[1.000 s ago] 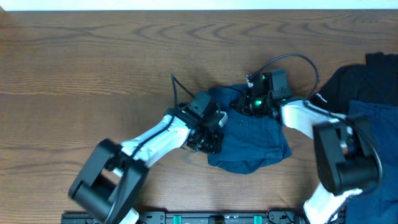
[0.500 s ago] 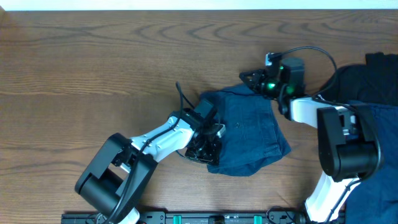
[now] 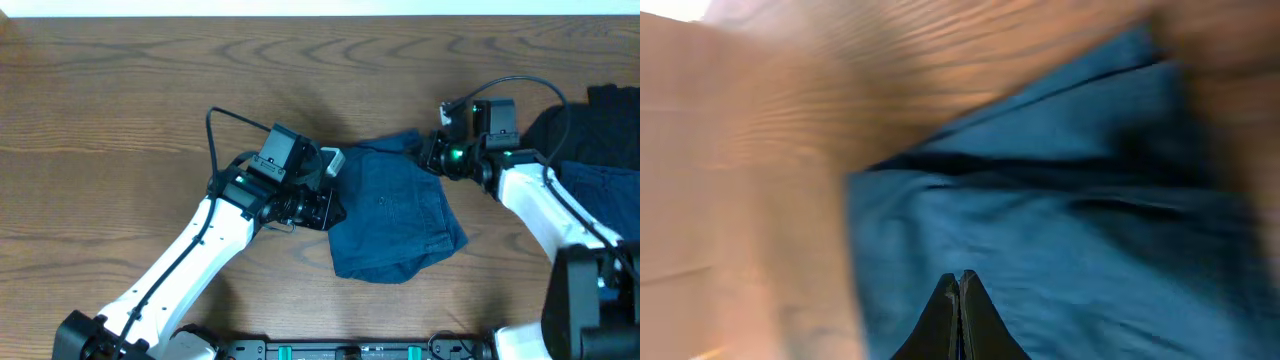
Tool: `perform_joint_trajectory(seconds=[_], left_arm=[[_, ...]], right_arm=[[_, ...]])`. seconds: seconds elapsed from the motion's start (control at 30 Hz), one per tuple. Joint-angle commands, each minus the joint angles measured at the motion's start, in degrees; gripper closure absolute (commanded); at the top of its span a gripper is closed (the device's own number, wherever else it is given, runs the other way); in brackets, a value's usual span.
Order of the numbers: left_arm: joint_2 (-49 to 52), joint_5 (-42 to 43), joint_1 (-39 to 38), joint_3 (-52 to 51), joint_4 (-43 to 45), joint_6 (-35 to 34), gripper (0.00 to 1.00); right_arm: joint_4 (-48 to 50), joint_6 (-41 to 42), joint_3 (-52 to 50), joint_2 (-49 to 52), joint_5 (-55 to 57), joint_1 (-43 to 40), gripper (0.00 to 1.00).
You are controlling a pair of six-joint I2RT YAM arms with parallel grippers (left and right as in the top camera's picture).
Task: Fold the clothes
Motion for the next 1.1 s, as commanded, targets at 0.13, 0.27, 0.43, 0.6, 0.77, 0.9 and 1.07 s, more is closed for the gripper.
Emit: perform_joint_trajectory(seconds=[0.13, 0.27, 0.43, 0.6, 0.77, 0.9, 1.07], left_arm=[[5.8, -7.5, -9.9, -3.4, 0.9, -0.4, 0.94], [10.9, -8.0, -14.7, -3.4, 0.9, -0.5, 0.94], [18.4, -11.0, -16.1, -3.4, 0.9, -0.5, 0.94], [24.7, -17.4, -12.8, -3.3, 1.0, -1.8, 0.94], [25.5, -20.8, -2.3, -2.8, 2.9, -1.8, 0.94], [25.5, -18.3, 7.4, 0.5, 6.3, -1.6, 0.94], [25.0, -10.8, 15.1, 8.9, 6.5, 0.0, 0.92]], right_arm=[[1.9, -9.7, 0.2, 2.0, 12.2, 2.5, 0.99], [9.0, -9.7, 0.2, 7.4, 13.5, 3.0, 0.99], [14.5, -8.9, 0.2, 15.6, 14.4, 3.0, 0.99], [5.5, -8.9, 0.2, 17.6, 18.1, 3.0, 0.99], [-7.6, -6.3, 0.2, 14.0, 24.1, 3.1, 0.99], [-15.5, -2.8, 0.2, 9.9, 24.0, 4.3, 0.99], [-19.6, -2.9, 0.2, 2.1, 24.4, 7.7, 0.99]])
